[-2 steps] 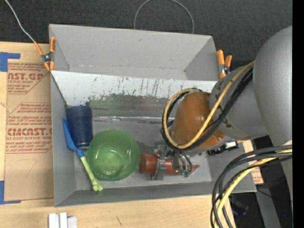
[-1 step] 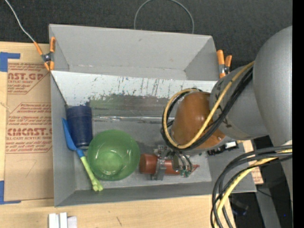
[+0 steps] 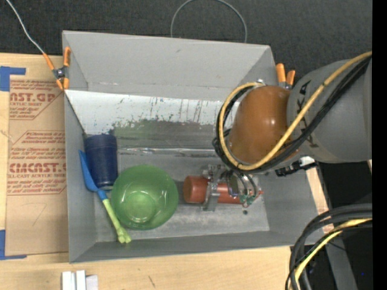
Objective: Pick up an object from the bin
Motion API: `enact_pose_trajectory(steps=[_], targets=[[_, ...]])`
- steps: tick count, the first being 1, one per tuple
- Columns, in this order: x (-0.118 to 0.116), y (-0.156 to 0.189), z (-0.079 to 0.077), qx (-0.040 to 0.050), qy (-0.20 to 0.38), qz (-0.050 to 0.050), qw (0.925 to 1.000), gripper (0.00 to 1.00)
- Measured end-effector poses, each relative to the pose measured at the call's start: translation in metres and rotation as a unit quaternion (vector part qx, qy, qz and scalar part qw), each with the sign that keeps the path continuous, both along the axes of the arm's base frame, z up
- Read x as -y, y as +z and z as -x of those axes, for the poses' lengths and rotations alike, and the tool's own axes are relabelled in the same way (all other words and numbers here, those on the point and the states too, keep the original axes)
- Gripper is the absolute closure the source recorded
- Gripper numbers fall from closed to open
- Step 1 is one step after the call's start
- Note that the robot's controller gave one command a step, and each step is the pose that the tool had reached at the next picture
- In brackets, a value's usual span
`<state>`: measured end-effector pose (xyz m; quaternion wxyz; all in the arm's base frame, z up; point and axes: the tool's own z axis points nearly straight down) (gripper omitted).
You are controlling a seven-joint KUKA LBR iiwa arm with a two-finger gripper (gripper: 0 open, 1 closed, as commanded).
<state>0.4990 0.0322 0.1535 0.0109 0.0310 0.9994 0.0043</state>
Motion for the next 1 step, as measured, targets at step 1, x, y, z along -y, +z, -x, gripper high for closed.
enact_pose_trajectory(steps=[1], targets=[[-0.0032, -0.0227, 0.0119, -0.0048, -0.026, 0.000, 0.9996, 1.00]])
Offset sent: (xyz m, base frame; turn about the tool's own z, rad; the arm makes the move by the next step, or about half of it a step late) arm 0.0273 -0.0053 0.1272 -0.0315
